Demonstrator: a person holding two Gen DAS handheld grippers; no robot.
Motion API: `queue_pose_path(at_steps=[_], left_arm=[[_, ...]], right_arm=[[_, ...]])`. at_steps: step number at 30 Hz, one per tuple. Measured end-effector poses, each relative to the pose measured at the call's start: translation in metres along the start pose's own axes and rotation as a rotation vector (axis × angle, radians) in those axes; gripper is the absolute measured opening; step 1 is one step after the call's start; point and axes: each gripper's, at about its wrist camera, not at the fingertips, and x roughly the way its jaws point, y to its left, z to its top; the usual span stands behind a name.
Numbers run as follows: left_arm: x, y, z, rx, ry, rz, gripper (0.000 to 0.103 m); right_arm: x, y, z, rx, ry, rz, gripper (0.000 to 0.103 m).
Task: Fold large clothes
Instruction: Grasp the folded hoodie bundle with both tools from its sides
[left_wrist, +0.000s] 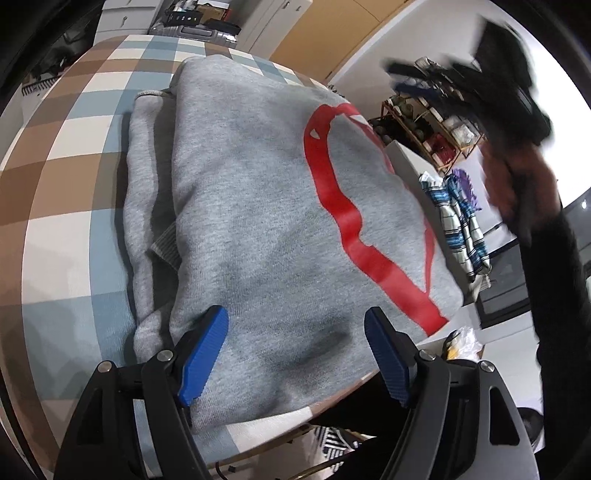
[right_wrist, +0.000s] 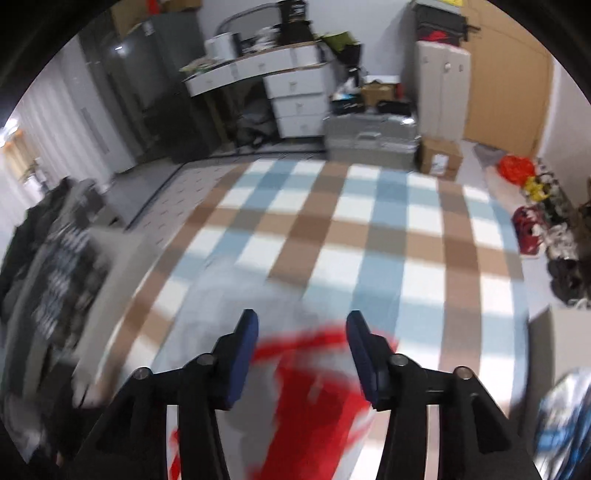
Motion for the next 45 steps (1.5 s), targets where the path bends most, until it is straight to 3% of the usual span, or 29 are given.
queue_pose_path(at_steps=[3, 6, 8, 9, 11, 14, 16, 21, 23, 24, 26, 28, 33, 36, 39, 42, 45], left_arm=[[-0.025, -0.001, 0.003, -0.041, -0.072, -0.142, 0.072], [-0.044, -0.011, 0.01, 0.005, -0.137, -0.159, 0.072], [-0.045, -0.014, 0.021, 0.025, -0.154, -0.136, 0.072], [-0.038, -0.01, 0.028, 0.022, -0.135, -0.106, 0.072], [-0.024, 0.009, 0.037, -0.06, -0.116, -0.043, 0.072], [0.009, 0.041, 0.037, -0.178, -0.004, 0.106, 0.072], [0.01, 0.049, 0.035, -0.206, -0.013, 0.121, 0.08], [-0.005, 0.054, 0.037, -0.254, -0.001, 0.093, 0.08], [-0.018, 0.055, 0.042, -0.233, -0.025, 0.123, 0.08], [-0.023, 0.056, 0.047, -0.225, -0.04, 0.147, 0.08], [-0.026, 0.062, 0.051, -0.227, -0.041, 0.183, 0.08], [-0.016, 0.076, 0.06, -0.243, 0.02, 0.21, 0.08], [0.023, 0.083, 0.072, -0.24, 0.218, 0.16, 0.08], [0.036, 0.083, 0.08, -0.253, 0.248, 0.13, 0.09], [0.043, 0.087, 0.088, -0.284, 0.27, 0.081, 0.1], [0.051, 0.085, 0.096, -0.285, 0.289, 0.055, 0.102], [0.059, 0.077, 0.106, -0.243, 0.302, 0.031, 0.101]], right_arm=[[-0.012, 0.018, -0.043, -0.007, 0.045, 0.073, 0.053], [-0.008, 0.028, -0.082, 0.029, 0.117, 0.159, 0.058], [0.002, 0.024, -0.104, 0.123, 0.155, 0.264, 0.062], [0.006, 0.021, -0.114, 0.158, 0.131, 0.28, 0.064], [0.007, 0.015, -0.118, 0.191, 0.089, 0.314, 0.066], [0.019, -0.007, -0.125, 0.363, 0.077, 0.429, 0.067], [0.028, -0.014, -0.128, 0.406, 0.065, 0.487, 0.067], [0.008, -0.018, -0.127, 0.431, -0.003, 0.515, 0.068], [-0.013, -0.033, -0.128, 0.457, -0.105, 0.507, 0.086], [-0.023, -0.043, -0.129, 0.459, -0.165, 0.458, 0.103], [-0.03, -0.058, -0.129, 0.451, -0.197, 0.325, 0.103], [-0.016, -0.07, -0.128, 0.46, -0.128, 0.298, 0.103], [0.029, -0.082, -0.131, 0.475, 0.041, 0.365, 0.103], [0.053, -0.076, -0.135, 0.458, 0.121, 0.425, 0.103], [0.063, -0.071, -0.133, 0.452, 0.146, 0.414, 0.103], [0.075, -0.065, -0.133, 0.45, 0.179, 0.502, 0.103], [0.08, -0.064, -0.136, 0.454, 0.183, 0.535, 0.103]])
